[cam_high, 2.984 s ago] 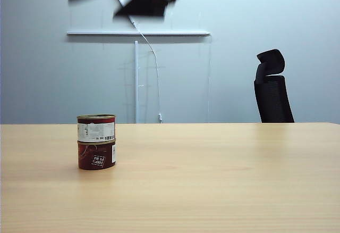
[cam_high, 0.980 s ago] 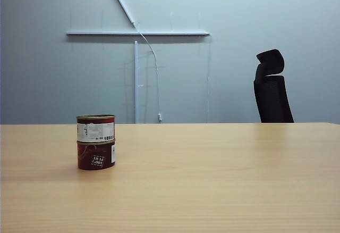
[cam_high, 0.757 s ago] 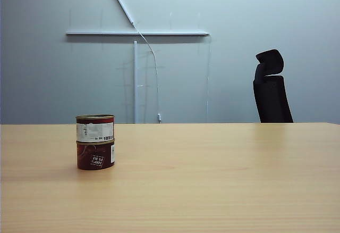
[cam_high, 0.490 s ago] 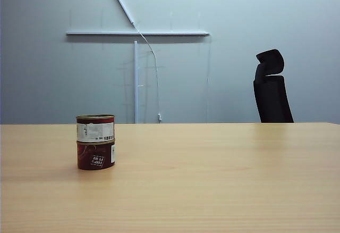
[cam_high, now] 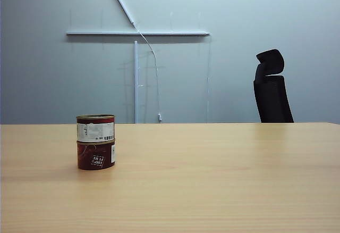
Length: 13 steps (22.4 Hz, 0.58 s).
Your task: Stack a can of tomatoes on the right onto the can of tomatoes on the left.
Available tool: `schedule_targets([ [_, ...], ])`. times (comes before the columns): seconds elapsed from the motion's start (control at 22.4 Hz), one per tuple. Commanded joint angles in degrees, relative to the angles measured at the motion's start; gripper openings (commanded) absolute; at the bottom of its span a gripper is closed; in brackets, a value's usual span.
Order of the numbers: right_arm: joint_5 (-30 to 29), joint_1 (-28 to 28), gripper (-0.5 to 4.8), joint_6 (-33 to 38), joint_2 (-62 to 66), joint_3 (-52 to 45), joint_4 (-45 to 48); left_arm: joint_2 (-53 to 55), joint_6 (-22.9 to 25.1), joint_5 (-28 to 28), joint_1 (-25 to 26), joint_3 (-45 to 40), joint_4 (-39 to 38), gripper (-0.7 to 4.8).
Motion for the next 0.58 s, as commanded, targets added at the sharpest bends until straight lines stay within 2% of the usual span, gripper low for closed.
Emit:
schedule_targets([
  [0.04, -0.33, -0.11, -0.01, 0.79, -4.22, -2.84, 1.97, 0.09, 0.00, 0.00, -0.09, 0.22, 0.37, -0.04],
  [0.31, -0.35, -0.20, -0.01, 0.79, -7.45, -7.43, 5.35, 0.09, 0.00, 0.00, -0.09, 0.22, 0.37, -0.04],
  [0.58, -0.37, -0.52, -0.01, 0.74, -7.45, -7.56, 4.79, 0.09, 0.00, 0.00, -0.09, 0.22, 0.37, -0.04],
])
